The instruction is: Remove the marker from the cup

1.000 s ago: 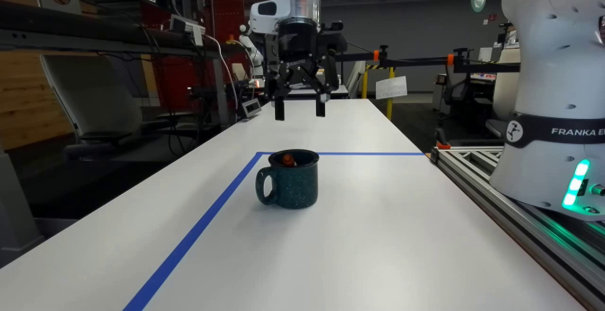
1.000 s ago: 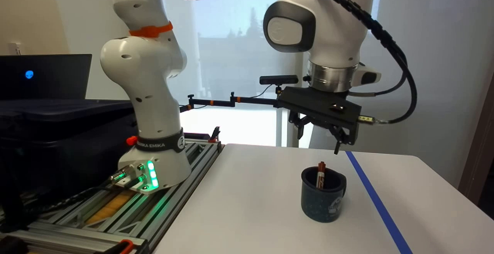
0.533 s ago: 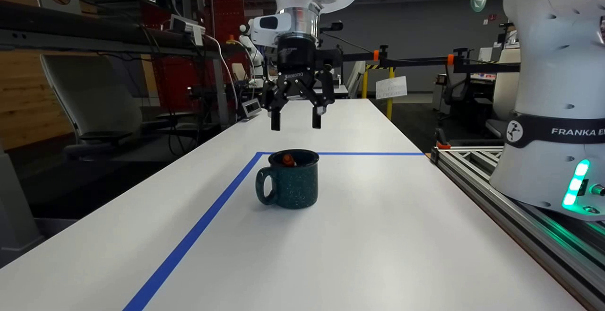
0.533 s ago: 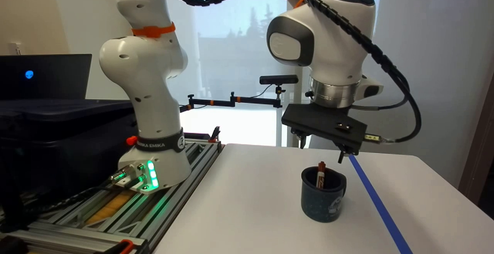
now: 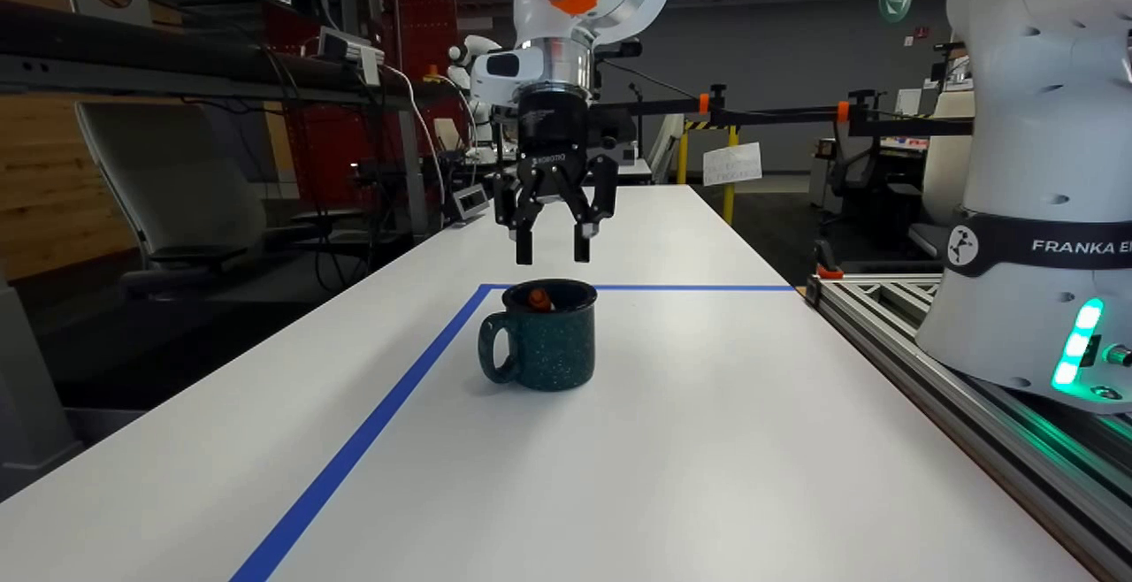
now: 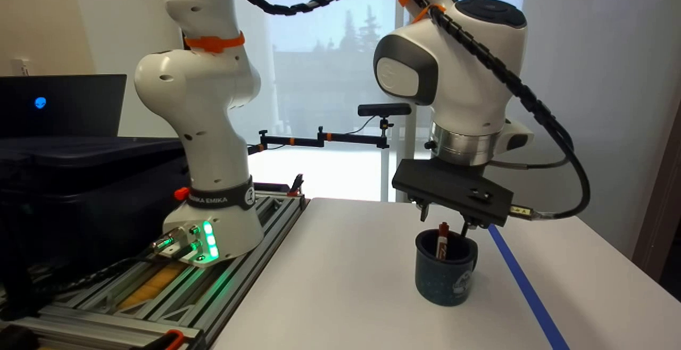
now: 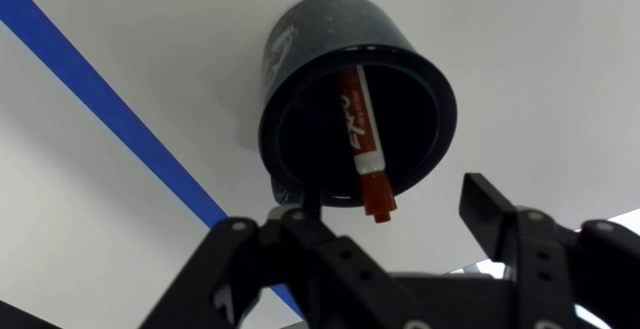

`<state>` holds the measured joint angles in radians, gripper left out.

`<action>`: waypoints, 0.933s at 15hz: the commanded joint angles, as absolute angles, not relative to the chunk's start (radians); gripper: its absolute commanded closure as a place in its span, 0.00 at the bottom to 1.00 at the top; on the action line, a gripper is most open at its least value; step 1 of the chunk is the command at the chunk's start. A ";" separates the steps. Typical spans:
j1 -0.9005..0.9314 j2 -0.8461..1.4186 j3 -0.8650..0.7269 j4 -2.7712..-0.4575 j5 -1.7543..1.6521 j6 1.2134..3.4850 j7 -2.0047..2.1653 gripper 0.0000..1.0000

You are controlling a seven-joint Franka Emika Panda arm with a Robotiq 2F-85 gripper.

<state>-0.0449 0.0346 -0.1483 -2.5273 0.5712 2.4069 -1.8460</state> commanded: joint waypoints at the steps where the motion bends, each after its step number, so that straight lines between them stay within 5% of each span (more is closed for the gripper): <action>1: -0.079 0.072 -0.121 -2.500 0.603 2.412 -1.888 0.41; 2: -0.084 0.078 -0.117 -2.498 0.606 2.411 -1.892 0.47; 3: -0.088 0.086 -0.112 -2.497 0.609 2.413 -1.899 0.40; 6: -0.097 0.103 -0.095 -2.500 0.606 2.419 -1.907 0.44; 7: -0.100 0.107 -0.090 -2.501 0.607 2.422 -1.910 0.59; 8: -0.101 0.112 -0.084 -2.503 0.611 2.426 -1.914 0.48; 12: -0.107 0.125 -0.062 -2.500 0.629 2.431 -1.930 0.36; 14: -0.110 0.130 -0.055 -2.495 0.638 2.429 -1.935 0.43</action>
<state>-0.0926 0.1166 -0.0770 -2.5087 0.5987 2.4141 -1.8964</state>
